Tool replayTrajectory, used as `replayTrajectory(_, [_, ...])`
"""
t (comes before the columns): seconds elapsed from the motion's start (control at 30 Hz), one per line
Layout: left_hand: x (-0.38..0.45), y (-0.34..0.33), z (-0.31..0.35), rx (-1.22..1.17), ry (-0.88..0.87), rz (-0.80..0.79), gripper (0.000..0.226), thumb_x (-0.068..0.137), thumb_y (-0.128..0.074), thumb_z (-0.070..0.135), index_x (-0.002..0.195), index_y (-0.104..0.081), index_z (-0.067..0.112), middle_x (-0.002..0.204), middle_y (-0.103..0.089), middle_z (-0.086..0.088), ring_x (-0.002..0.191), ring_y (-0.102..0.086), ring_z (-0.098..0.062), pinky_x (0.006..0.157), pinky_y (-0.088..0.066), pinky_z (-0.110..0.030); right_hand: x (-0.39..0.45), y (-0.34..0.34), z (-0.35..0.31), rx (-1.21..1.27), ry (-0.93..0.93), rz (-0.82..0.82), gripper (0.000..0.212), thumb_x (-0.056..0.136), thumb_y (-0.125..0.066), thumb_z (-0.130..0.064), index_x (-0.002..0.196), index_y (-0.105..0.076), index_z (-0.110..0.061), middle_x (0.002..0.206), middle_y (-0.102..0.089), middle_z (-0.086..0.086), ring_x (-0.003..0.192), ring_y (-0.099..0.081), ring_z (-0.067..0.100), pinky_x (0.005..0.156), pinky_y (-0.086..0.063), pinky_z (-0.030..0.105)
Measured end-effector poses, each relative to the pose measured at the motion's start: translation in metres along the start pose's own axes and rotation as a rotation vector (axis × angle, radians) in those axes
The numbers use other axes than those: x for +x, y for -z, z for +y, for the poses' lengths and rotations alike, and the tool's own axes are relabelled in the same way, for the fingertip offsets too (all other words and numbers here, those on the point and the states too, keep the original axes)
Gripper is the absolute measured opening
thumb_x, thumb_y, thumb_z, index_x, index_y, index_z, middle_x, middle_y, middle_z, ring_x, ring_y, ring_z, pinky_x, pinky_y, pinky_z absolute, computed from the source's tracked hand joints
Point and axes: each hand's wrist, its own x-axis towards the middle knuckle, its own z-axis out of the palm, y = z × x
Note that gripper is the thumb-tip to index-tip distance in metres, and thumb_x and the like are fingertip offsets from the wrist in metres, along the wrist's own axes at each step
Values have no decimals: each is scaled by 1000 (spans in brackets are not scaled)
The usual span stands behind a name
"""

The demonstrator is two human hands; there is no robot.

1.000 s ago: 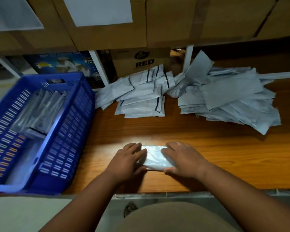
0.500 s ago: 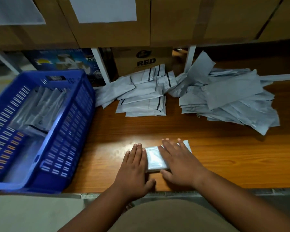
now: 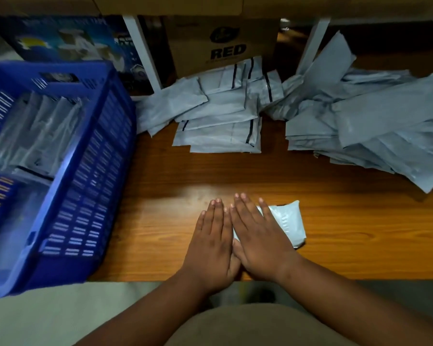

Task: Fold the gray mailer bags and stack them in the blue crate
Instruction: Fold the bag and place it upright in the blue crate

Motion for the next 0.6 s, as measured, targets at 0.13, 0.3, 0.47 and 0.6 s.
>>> replayTrajectory(0.13, [2, 2, -1, 6, 13, -50, 90, 101, -37, 48, 167, 1, -1, 173, 15, -26, 162, 14, -39, 130, -14, -58, 2, 2, 2, 26, 0, -7, 79, 106, -32, -51, 170, -16, -7, 178, 0, 18, 165, 8, 31, 131, -10, 59])
replayTrajectory(0.3, [5, 5, 0, -36, 6, -44, 90, 103, -44, 45, 167, 0, 0, 174, 14, -25, 163, 13, -38, 131, -14, -57, 6, -1, 3, 50, 3, -1, 82, 105, -35, -53, 170, -15, -7, 178, 1, 18, 165, 6, 32, 131, -11, 59])
replayTrajectory(0.47, [5, 2, -2, -19, -8, -50, 90, 102, -43, 46, 167, -3, -2, 174, 11, -26, 163, 11, -39, 131, -11, -57, 7, -3, 2, 41, 6, 6, 82, 104, -37, -52, 169, -18, -6, 177, -2, 19, 165, 3, 34, 131, -8, 59])
replayTrajectory(0.6, [1, 4, -2, -36, -26, -16, 89, 100, -41, 48, 166, -11, -4, 175, 4, -26, 163, 4, -41, 128, -21, -61, 4, 1, -1, 58, 4, -6, 83, 100, -41, -50, 168, -24, -7, 177, -8, 19, 165, 2, 32, 131, -10, 59])
